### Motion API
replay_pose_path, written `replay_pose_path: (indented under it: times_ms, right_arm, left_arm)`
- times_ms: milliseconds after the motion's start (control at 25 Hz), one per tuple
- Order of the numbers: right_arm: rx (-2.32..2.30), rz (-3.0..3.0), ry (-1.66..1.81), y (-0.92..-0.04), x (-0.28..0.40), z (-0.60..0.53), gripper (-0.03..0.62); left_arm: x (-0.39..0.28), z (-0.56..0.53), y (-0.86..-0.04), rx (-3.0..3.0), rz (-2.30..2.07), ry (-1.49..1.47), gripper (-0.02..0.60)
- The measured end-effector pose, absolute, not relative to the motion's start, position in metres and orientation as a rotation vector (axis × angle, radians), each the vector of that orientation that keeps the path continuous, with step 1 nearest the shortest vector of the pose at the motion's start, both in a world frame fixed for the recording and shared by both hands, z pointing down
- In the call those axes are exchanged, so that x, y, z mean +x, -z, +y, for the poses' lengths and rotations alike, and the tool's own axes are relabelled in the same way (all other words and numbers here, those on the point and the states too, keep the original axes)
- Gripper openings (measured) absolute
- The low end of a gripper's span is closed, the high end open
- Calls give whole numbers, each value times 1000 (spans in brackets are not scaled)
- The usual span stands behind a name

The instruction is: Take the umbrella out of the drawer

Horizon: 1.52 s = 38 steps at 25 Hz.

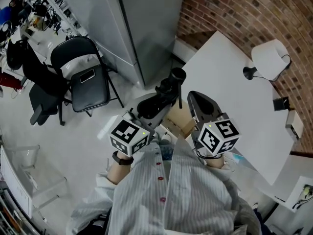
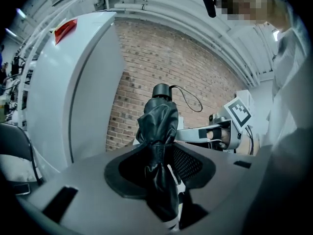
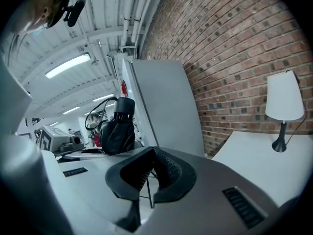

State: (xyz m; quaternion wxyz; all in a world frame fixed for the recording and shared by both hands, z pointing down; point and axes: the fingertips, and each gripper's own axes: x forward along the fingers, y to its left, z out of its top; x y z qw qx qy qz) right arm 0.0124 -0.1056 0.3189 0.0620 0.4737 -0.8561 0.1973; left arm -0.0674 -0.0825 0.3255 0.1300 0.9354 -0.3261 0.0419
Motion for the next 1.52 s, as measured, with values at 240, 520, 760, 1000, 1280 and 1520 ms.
replay_pose_path:
  times_ms: [240,520,760,1000,1280,1520]
  right_arm:
    - [1426,-2569,-588,-323,10,-104,34]
    - [1430,-2544,-574,-327,11,-102,34]
    - [1445,-2528,-554,-329,12,-101,34]
    - [1468,-2508,-571,-333,15,-101,34]
    - [1499,-2483,-589,-336,20,-101,34]
    - [1511,-2474,-593,-337,21,-96,34]
  left_arm:
    - [-63,-81,-321,2728,-913,-109,163]
    - [-58,-80,-321,2741,-875,-115,163]
    - [-55,-79,-326,2743,-848,-125,163]
    - [-53,-81,-329,2738,-826,-127,163]
    - [-51,-84,-328,2745,-803,-131,162]
    - [-50,-83,-324,2780,-730,-159,163]
